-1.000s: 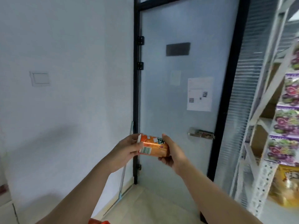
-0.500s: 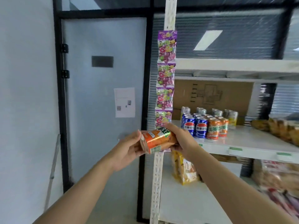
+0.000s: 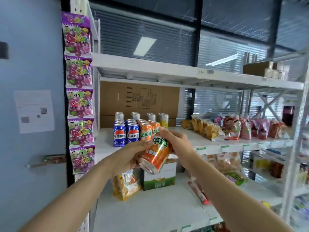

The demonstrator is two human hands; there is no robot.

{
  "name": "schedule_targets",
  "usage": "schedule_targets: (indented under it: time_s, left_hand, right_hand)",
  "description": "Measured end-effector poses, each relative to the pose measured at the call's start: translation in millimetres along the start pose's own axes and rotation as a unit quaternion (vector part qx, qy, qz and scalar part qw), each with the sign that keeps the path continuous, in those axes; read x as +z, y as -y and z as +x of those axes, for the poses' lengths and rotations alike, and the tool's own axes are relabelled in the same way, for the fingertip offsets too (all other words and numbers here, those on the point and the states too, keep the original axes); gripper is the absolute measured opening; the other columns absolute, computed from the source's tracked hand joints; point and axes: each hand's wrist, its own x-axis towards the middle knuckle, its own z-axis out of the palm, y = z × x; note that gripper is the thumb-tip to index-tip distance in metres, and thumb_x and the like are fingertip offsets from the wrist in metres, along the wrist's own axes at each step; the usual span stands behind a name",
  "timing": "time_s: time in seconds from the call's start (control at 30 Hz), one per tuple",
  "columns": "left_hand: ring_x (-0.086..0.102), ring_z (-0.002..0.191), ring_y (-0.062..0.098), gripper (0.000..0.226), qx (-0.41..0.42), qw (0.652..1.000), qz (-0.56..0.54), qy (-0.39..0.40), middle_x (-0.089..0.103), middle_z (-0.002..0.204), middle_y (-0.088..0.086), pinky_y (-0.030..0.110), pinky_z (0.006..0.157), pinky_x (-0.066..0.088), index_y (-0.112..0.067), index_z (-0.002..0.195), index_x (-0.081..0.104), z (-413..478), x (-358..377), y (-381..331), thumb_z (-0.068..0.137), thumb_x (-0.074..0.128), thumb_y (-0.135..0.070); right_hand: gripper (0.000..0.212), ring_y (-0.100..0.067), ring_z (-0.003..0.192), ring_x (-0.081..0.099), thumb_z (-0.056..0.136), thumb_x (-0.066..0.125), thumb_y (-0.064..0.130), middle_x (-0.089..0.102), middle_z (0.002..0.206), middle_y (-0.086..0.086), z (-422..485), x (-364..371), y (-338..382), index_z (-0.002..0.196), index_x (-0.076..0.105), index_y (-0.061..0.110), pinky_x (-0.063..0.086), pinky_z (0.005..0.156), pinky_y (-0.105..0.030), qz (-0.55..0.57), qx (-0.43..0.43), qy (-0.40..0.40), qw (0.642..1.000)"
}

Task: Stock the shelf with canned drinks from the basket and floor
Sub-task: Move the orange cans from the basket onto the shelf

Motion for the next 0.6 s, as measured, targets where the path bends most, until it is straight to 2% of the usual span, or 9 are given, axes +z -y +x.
schedule_targets:
  time_s: [0.07, 0.17, 0.2, 0.27, 0.33, 0.4, 0.47, 0.6]
  left_hand:
    - [0.066, 0.105, 0.031, 0.047, -0.013, 1.0, -0.014, 0.015, 0.075, 0.1, 0.008, 0.048, 0.099, 0.048, -0.021, 0.115, 0.055, 27, -3, 6, 0.071, 0.071, -0.026]
    - [0.066, 0.109, 0.034, 0.07, -0.015, 0.998, -0.007, 0.053, 0.071, 0.112, 0.014, 0.048, 0.097, 0.049, -0.013, 0.122, 0.057, 69, -10, 5, 0.062, 0.089, -0.031]
    - [0.066, 0.108, 0.032, 0.071, -0.014, 0.998, 0.006, 0.062, 0.071, 0.112, 0.013, 0.047, 0.096, 0.05, -0.012, 0.121, 0.058, 83, -13, 4, 0.06, 0.09, -0.031]
    - [0.066, 0.109, 0.029, 0.057, -0.007, 0.997, 0.04, 0.068, 0.072, 0.113, 0.011, 0.045, 0.098, 0.049, -0.012, 0.119, 0.06, 107, -17, 3, 0.07, 0.082, -0.027]
    - [0.066, 0.111, 0.027, 0.054, 0.002, 0.996, 0.057, 0.071, 0.071, 0.115, 0.009, 0.045, 0.1, 0.049, -0.013, 0.121, 0.061, 131, -23, 4, 0.072, 0.079, -0.028]
    - [0.067, 0.11, 0.025, 0.065, 0.01, 0.996, 0.052, 0.065, 0.071, 0.115, 0.008, 0.043, 0.097, 0.05, -0.017, 0.122, 0.06, 153, -27, 9, 0.065, 0.087, -0.033]
    - [0.068, 0.108, 0.024, 0.077, 0.02, 0.998, 0.041, 0.043, 0.071, 0.115, 0.006, 0.041, 0.095, 0.051, -0.024, 0.125, 0.057, 171, -29, 15, 0.057, 0.09, -0.035]
    - [0.067, 0.109, 0.028, 0.072, 0.056, 0.996, 0.072, 0.021, 0.068, 0.12, 0.007, 0.05, 0.096, 0.051, -0.042, 0.136, 0.045, 204, -26, 26, 0.074, 0.079, -0.023]
  right_hand:
    - [0.039, -0.019, 0.087, 0.072, 0.087, 0.065, 0.047, 0.073, 0.099, -0.005, 17, -11, -6, 0.11, 0.065, 0.016, 0.057, 0.07, -0.025, -0.017, -0.008, 0.0, 1.0]
    - [0.039, -0.017, 0.084, 0.071, 0.086, 0.065, 0.048, 0.074, 0.099, -0.007, 49, -26, -14, 0.108, 0.068, 0.015, 0.054, 0.068, -0.022, -0.043, -0.025, -0.004, 0.999]
    - [0.04, -0.016, 0.082, 0.07, 0.086, 0.065, 0.049, 0.073, 0.099, -0.008, 61, -30, -17, 0.109, 0.067, 0.015, 0.054, 0.068, -0.023, -0.049, -0.029, -0.006, 0.998]
    - [0.047, -0.015, 0.081, 0.068, 0.085, 0.063, 0.051, 0.073, 0.099, -0.007, 83, -39, -22, 0.116, 0.064, 0.016, 0.054, 0.067, -0.025, -0.049, -0.031, -0.006, 0.998]
    - [0.057, -0.019, 0.088, 0.07, 0.081, 0.061, 0.056, 0.072, 0.103, -0.007, 104, -47, -33, 0.121, 0.06, 0.015, 0.059, 0.077, -0.033, -0.035, -0.023, -0.005, 0.999]
    - [0.056, -0.021, 0.095, 0.07, 0.082, 0.056, 0.055, 0.071, 0.107, -0.009, 119, -54, -46, 0.121, 0.059, 0.014, 0.058, 0.083, -0.035, 0.005, -0.011, -0.004, 1.0]
    - [0.047, -0.019, 0.096, 0.07, 0.09, 0.052, 0.049, 0.071, 0.109, -0.008, 131, -60, -58, 0.12, 0.059, 0.015, 0.057, 0.078, -0.028, 0.052, -0.001, -0.001, 0.999]
    - [0.05, -0.018, 0.098, 0.07, 0.085, 0.053, 0.051, 0.072, 0.109, -0.006, 154, -73, -82, 0.119, 0.061, 0.015, 0.056, 0.079, -0.026, 0.064, 0.01, 0.017, 0.998]
